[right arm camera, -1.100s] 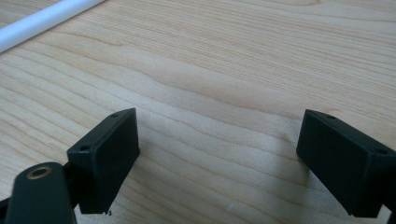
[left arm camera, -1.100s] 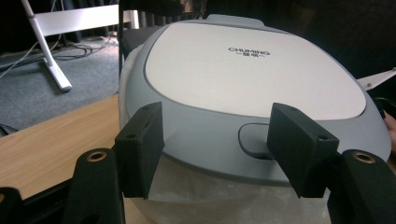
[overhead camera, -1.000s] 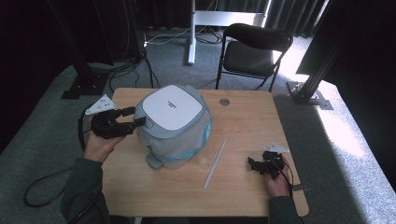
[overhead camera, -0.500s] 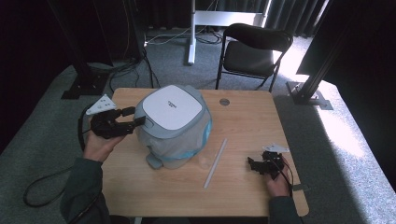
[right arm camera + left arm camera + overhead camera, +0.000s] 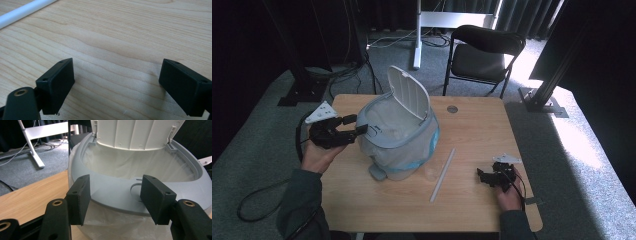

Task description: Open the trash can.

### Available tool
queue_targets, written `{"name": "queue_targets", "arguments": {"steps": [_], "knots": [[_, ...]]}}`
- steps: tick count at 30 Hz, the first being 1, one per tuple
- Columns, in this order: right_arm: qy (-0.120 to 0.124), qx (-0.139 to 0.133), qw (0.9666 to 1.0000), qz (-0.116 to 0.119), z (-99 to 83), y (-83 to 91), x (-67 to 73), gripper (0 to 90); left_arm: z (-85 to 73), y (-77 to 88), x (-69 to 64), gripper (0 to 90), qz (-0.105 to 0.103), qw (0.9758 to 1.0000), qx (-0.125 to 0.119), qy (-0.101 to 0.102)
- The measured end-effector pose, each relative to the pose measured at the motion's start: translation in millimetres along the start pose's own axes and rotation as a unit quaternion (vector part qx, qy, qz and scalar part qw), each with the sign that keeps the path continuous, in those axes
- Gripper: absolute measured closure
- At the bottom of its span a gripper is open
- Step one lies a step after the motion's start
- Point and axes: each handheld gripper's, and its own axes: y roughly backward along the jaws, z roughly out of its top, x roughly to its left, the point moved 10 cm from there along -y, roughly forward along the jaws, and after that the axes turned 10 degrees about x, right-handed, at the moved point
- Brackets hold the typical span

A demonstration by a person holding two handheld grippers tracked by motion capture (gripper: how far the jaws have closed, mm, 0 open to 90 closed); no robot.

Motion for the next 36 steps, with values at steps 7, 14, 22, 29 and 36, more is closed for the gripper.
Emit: {"name": "queue_targets", "arguments": {"steps": [7, 14, 22, 29, 36], "knots": [[0.0, 0.0, 1.0, 0.0, 0.0, 0.0, 0.1, 12.1, -0.6, 4.0, 2.1, 38.5, 0.022, 0.9997, 0.0, -0.009], [0.0, 0.0, 1.0, 0.0, 0.0, 0.0, 0.2, 11.5, -2.9, 11.6, 7.0, 38.2, 0.029, 0.9996, -0.006, -0.002], [-0.009, 0.0, 0.9999, -0.006, 0.4, -0.4, 0.3, 11.5, -12.8, 19.8, 19.8, 38.2, 0.047, 0.9988, -0.009, 0.012], [-0.01, 0.0, 0.9999, -0.007, 0.5, -0.5, 0.3, 11.6, -27.1, 21.4, 28.3, 38.4, 0.056, 0.9981, -0.004, 0.025], [-0.002, 0.003, 1.0, 0.0, 0.0, 2.2, 3.3, 19.5, -43.1, 16.6, 33.7, 38.5, 0.054, 0.9976, -0.009, 0.042]]}}
